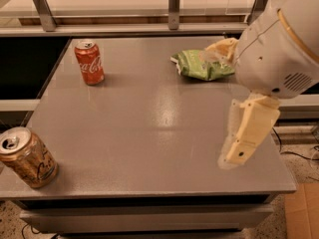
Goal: Pick orange can
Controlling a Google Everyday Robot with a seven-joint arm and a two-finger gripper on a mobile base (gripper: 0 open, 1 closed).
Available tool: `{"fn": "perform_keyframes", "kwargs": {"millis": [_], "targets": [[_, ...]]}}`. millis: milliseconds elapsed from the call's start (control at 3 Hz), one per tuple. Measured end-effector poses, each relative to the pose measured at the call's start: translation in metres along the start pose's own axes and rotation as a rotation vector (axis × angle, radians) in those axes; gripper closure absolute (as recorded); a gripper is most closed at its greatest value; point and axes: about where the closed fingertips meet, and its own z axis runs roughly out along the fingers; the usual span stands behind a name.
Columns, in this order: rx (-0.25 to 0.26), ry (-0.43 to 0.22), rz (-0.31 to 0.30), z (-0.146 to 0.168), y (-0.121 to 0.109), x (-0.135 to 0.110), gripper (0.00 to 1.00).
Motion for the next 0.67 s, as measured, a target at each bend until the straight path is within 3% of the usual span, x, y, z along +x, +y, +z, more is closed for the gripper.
{"fn": "perform_keyframes", "kwargs": {"millis": [333,667], "targets": [[-0.052,-0.050,-0.037,0.0330,0.0198,-0.0305,0.00],[-0.051,-0.050,-0.037,0.0329,0.0198,-0.0306,0.00]]}}
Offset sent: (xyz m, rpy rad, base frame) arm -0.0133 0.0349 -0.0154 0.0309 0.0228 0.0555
